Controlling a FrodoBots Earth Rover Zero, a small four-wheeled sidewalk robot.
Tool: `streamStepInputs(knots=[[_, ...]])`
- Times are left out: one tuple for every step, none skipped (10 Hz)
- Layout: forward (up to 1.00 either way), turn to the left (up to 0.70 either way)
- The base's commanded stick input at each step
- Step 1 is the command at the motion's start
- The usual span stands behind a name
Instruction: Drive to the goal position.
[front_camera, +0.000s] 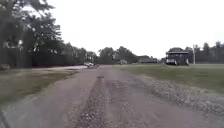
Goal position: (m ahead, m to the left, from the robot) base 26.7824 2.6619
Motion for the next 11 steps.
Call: streamStepInputs(knots=[[0.7, -0.35], [0.7, -0.35], [0.7, -0.16], [0.7, 0.0], [0.7, 0.0], [0.7, 0.0], [0.7, 0.0], [0.7, 0.0], [0.7, 0.0], [0.7, 0.0], [0.7, 0.0]])
